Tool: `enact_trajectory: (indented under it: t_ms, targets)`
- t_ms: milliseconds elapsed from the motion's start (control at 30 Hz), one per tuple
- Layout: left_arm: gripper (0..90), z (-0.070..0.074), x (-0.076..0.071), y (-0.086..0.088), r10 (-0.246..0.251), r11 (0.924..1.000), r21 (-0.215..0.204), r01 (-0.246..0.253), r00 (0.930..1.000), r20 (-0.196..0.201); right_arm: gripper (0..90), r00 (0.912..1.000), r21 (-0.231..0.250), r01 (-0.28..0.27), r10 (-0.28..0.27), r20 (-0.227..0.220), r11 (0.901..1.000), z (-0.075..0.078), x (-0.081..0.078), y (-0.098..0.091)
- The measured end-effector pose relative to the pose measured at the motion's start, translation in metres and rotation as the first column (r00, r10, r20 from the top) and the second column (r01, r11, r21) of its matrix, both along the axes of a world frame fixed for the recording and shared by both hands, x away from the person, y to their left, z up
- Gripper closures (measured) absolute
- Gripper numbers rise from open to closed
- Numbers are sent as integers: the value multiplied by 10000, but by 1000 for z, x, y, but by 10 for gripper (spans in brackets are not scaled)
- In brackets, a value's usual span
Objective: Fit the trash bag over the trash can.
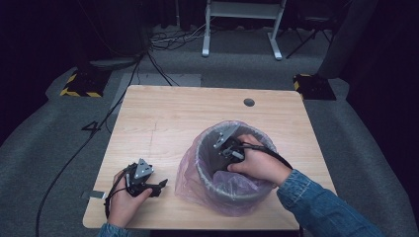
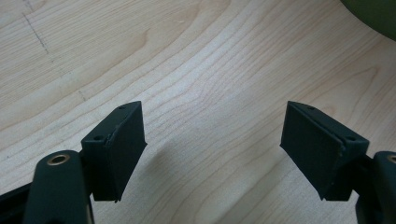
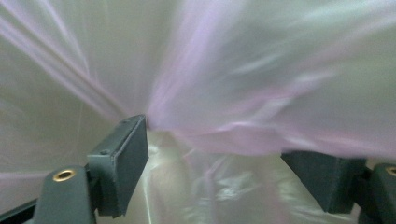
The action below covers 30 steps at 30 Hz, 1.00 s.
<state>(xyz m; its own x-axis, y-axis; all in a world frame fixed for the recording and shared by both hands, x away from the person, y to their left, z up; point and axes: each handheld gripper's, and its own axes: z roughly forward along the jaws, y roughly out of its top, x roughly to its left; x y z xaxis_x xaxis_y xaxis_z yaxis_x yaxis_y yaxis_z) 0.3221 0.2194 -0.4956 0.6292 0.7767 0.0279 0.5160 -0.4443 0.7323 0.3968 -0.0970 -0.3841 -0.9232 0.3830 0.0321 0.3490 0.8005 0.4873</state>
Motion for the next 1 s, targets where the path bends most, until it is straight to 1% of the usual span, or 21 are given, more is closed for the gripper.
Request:
enact_trajectory:
  t_ms: [67,100,167,200,267,367,467,567,633,700,767,867,933,1000]
  targets:
    - [218,0,0,-1,1,10000,2,-1,10000,-32,238,9998,584,165,-171,89,9982,14,1,-6]
    - [218,0,0,-1,-16,10000,12,16,10000,-18,238,9996,880,136,-157,237,9960,20,1,-9]
    - [218,-1,0,-1,-6,10000,7,6,10000,-32,244,9992,1356,37,-91,391,9908,34,-1,-13]
    - [218,-1,0,-1,-8,10000,8,8,10000,-27,244,9985,1596,-78,-9,539,9871,41,-3,-16]
    - [218,-1,0,-1,16,10000,-10,-16,10000,-40,247,9962,2144,-269,83,870,9764,55,-8,-19]
    - [218,-1,0,-1,-20,10000,48,21,10000,-31,257,9926,2707,-446,120,1211,9616,74,-16,-26]
    - [218,-1,0,-1,-2,10000,33,3,10000,-47,258,9896,2948,-615,198,1424,9536,90,-26,-33]
    - [218,-2,0,-1,17,10000,16,-17,10000,-69,265,9888,3055,-640,191,1479,9500,102,-37,-41]
    - [218,-2,0,-2,-34,10000,35,35,10000,-47,268,9891,3019,-526,81,1467,9519,105,-41,-45]
    - [218,-1,-1,-2,-43,10000,59,43,10000,-58,281,9899,2893,-371,-44,1414,9565,105,-43,-49]
    - [218,-1,-1,-2,-36,10000,28,36,10000,-90,281,9898,2892,-339,-79,1422,9567,106,-45,-53]
    - [218,-2,-1,-2,0,10000,16,0,10000,-92,281,9893,3080,-450,-4,1457,9503,110,-52,-59]
    - [218,-2,-1,-2,-9,10000,24,9,10000,-86,281,9878,3196,-541,38,1559,9460,114,-57,-62]
    - [218,-2,-1,-2,-44,10000,59,44,9999,-96,283,9866,3224,-648,121,1628,9444,117,-63,-66]
